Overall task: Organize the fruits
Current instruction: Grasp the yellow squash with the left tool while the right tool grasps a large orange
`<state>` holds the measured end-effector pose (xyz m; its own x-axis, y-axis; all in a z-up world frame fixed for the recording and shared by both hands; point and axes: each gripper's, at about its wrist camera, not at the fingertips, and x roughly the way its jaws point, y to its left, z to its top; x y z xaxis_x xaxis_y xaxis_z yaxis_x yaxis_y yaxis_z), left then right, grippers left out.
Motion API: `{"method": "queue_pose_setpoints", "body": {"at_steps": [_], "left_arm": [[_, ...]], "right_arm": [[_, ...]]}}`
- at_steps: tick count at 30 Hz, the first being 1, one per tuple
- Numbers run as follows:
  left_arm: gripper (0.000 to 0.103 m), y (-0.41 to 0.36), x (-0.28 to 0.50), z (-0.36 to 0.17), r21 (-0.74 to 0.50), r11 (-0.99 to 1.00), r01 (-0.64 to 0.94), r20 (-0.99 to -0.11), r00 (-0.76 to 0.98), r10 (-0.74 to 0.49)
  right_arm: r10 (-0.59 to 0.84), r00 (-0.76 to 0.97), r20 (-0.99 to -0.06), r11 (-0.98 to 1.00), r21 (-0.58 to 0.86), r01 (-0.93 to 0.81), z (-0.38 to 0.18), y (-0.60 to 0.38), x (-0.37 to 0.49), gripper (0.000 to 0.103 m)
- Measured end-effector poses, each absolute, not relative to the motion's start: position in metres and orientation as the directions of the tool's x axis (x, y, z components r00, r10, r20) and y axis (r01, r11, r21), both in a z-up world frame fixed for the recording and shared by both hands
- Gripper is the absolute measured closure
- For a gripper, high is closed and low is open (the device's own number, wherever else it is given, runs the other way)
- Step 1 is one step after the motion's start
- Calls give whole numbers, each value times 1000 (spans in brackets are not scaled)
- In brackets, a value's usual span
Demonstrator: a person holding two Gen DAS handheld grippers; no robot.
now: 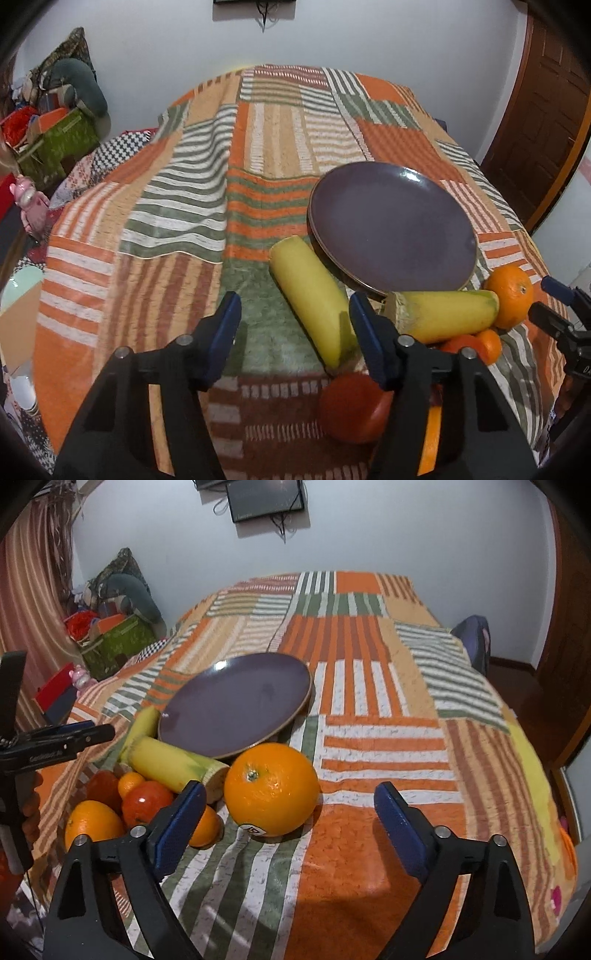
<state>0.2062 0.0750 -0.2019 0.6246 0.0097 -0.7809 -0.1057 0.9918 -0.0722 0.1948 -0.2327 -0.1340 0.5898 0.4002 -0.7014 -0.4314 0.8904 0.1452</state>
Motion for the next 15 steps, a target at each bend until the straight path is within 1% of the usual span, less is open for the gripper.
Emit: {"method": "queue_pose_setpoints", "body": {"at_steps": [5, 9, 12, 14, 15], "left_arm": [[44, 68, 222, -214, -69, 994, -84, -801, 598, -5], [44, 67, 231, -224, -63, 994, -90, -816, 578, 1], [44, 72, 235, -230, -123, 987, -101, -823, 567, -44], [44, 72, 237, -233, -136, 986, -99, -828, 557, -58], [46, 72, 239, -235, -138, 986, -94, -832, 551, -64]], "right_arm": [[421, 554, -718, 882, 182, -435, -144, -231, 202, 18], [415, 536, -735, 879, 172, -445, -150, -225, 204, 18], [420, 512, -749, 872, 176, -457, -155, -222, 206, 25], [417, 502, -758, 869, 172, -463, -157, -221, 208, 26], [419, 499, -758, 868, 173, -465, -157, -220, 209, 28]]}}
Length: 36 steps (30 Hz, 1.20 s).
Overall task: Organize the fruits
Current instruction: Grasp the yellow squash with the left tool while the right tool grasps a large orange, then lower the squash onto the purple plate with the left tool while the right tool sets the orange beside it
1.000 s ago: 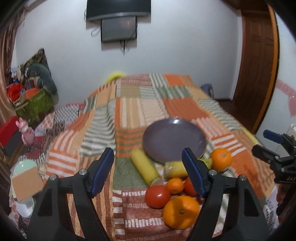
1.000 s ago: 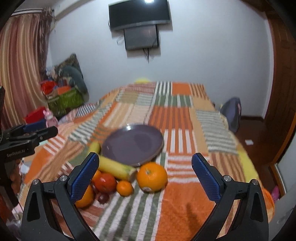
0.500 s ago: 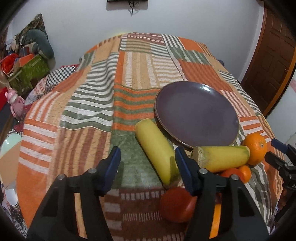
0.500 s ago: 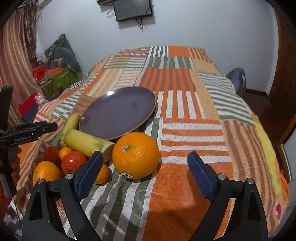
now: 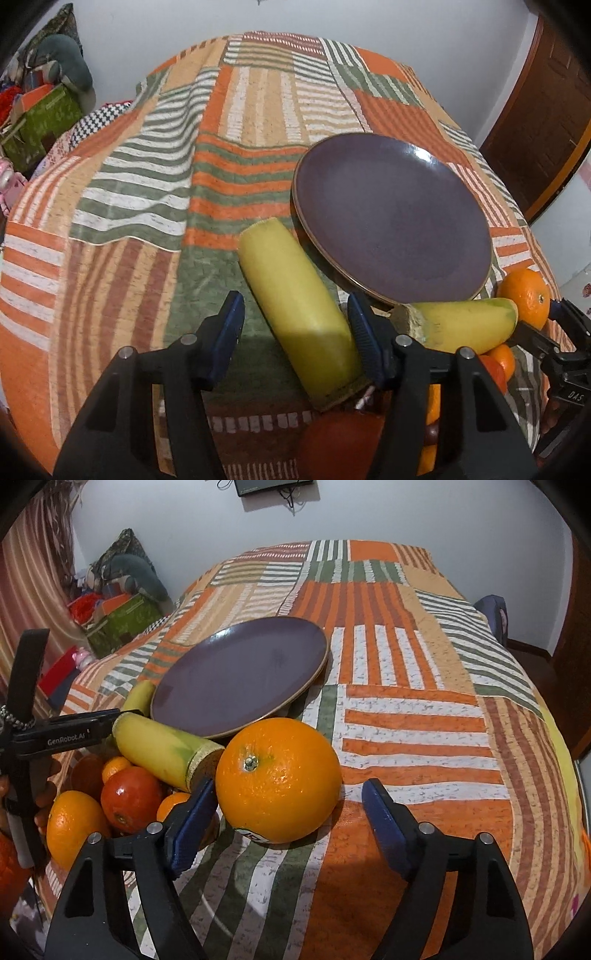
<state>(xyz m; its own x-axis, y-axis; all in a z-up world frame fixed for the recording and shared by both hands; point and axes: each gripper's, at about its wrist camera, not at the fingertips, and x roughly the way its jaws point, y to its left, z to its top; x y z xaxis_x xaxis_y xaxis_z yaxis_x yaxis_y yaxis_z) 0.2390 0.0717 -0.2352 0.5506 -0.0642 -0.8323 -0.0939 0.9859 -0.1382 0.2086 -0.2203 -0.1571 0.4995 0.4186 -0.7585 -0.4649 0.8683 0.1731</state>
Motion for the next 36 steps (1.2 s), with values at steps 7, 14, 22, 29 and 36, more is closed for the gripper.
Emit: {"method": "queue_pose_setpoints", "body": {"at_steps": [7, 14, 22, 29, 36], "left_arm": [[51, 79, 249, -238, -162, 985, -55, -845, 523, -110], [59, 102, 240, -236, -222, 974, -47, -849, 501, -170], [58, 102, 256, -241, -193, 980, -46, -876, 458, -150], [61, 95, 263, -240, -113, 992, -49, -873, 481, -76], [64, 93, 256, -205, -116, 993, -6, -824, 559, -93]], "right_arm": [[436, 497, -750, 860, 187, -474, -154, -218, 207, 41], [437, 514, -738, 869, 200, -453, -148, -225, 205, 42], [429, 523, -736, 878, 203, -434, -145, -233, 207, 42], [437, 523, -732, 876, 212, -434, -142, -231, 209, 42], [443, 554, -705, 871, 194, -451, -126, -228, 219, 42]]}}
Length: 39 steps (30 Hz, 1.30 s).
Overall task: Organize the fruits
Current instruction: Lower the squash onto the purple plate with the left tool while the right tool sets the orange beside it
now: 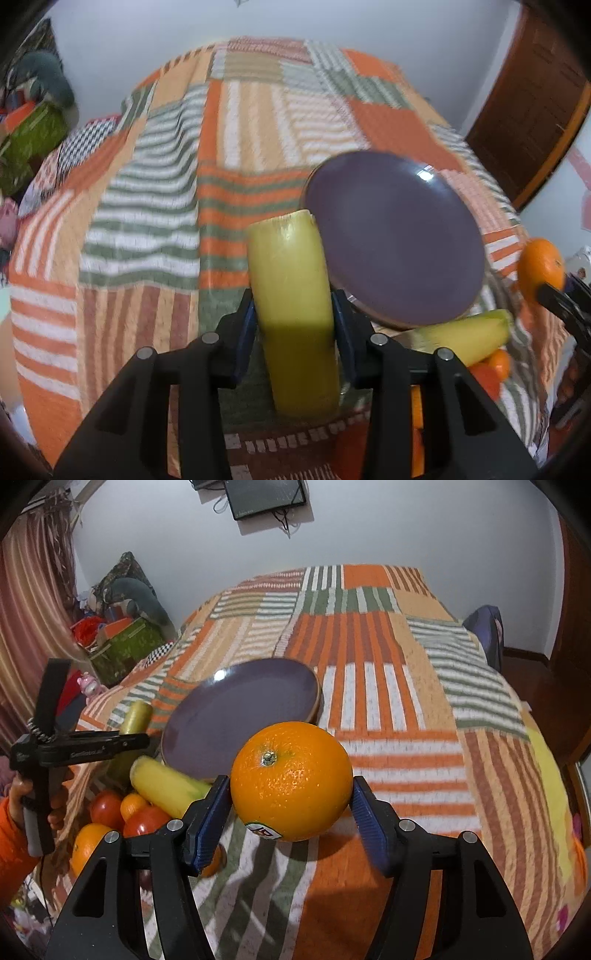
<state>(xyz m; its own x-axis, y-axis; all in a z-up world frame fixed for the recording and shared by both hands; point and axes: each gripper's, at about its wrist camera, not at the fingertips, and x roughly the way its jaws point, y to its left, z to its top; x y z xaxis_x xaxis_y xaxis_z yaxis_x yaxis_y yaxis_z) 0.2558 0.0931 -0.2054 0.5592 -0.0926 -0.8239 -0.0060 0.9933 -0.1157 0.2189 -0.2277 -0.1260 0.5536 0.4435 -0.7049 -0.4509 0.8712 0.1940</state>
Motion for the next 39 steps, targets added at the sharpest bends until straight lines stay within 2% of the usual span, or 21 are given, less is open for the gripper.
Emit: {"method": "queue_pose_setpoints", "body": {"at_steps": [7, 15, 30, 39], "left_arm": [[67, 83, 268, -179, -160, 986, 39, -797, 585, -153], [66, 74, 285, -174, -147, 988, 56, -795, 587, -152], [66, 59, 344, -194, -184, 976, 114, -816, 537, -216], [67, 47, 370, -218, -131, 984, 122, -852, 494, -175]], "right_arm": [[466, 589, -660, 858, 173, -484, -107, -210, 237, 42], [484, 586, -650, 836, 145, -530, -103, -184, 262, 42], [472, 502, -725, 821, 153, -550, -130, -150, 310, 42], [418, 472, -776, 832, 119, -542, -149, -143, 326, 42]]}}
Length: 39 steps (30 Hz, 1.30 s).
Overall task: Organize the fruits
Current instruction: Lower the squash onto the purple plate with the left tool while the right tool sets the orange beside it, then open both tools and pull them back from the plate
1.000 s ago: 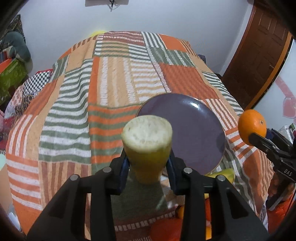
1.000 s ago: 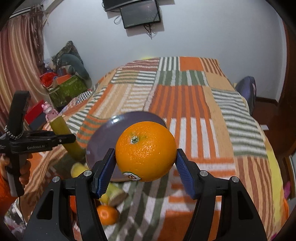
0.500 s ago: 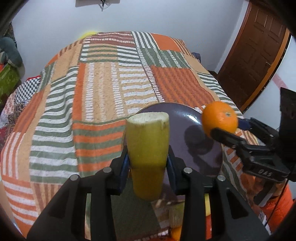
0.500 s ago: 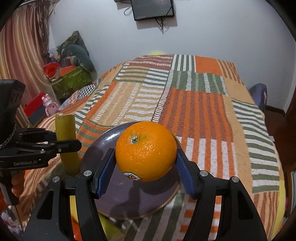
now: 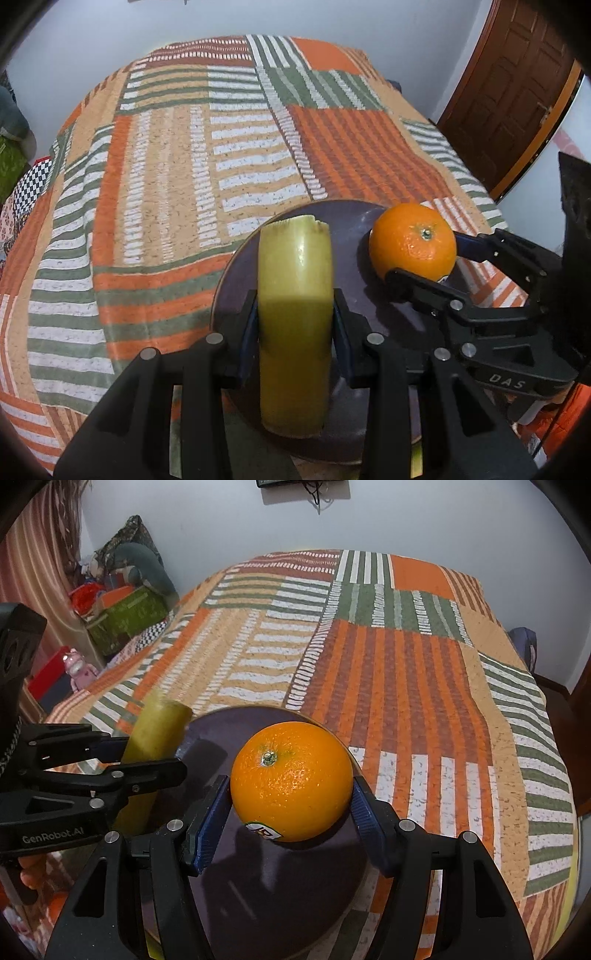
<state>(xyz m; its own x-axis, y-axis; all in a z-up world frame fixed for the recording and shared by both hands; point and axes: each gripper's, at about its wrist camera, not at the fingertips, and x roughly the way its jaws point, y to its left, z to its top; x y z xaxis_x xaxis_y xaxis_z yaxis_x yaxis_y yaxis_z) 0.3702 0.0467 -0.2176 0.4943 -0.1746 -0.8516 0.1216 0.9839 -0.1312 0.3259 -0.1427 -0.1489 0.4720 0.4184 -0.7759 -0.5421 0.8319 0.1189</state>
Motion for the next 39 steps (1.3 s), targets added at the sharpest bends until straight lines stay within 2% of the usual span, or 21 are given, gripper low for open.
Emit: {"method": "queue_pose_setpoints", "body": {"at_steps": [7, 9, 11, 12, 15, 16, 21, 26, 34, 39], "left_arm": [[65, 45, 368, -227, -84, 990, 109, -861, 493, -127], [57, 44, 366, -224, -51, 994, 97, -860, 502, -93], [54, 44, 363, -220, -42, 995, 94, -856, 509, -84], [54, 44, 361, -218, -44, 995, 92, -855, 512, -85], [51, 47, 352, -206, -41, 996, 79, -843, 533, -77], [50, 47, 349, -202, -35, 996, 76, -837, 542, -71], [40, 51, 323, -179, -9, 997, 73, -808, 587, -50], [34, 60, 291, -176, 15, 997, 73, -818, 575, -30], [34, 74, 259, -207, 25, 998, 62, -875, 484, -8], [34, 71, 261, -226, -15, 997, 80, -908, 416, -47]], "right_arm": [[395, 462, -794, 824, 84, -561, -153, -136, 326, 41], [385, 465, -797, 824, 70, -562, -153, -135, 325, 41], [388, 458, -800, 828, 83, -555, -153, -138, 324, 41], [396, 455, -798, 830, 99, -549, -152, -140, 323, 39], [412, 471, -780, 838, 122, -531, -143, -148, 318, 24], [410, 486, -772, 841, 114, -528, -138, -149, 315, 23], [411, 528, -743, 841, 85, -535, -113, -162, 296, 23], [401, 562, -724, 846, 57, -531, -101, -176, 273, 19], [355, 532, -768, 854, 35, -519, -125, -196, 242, 18], [319, 501, -804, 863, 29, -504, -149, -203, 235, 18]]}}
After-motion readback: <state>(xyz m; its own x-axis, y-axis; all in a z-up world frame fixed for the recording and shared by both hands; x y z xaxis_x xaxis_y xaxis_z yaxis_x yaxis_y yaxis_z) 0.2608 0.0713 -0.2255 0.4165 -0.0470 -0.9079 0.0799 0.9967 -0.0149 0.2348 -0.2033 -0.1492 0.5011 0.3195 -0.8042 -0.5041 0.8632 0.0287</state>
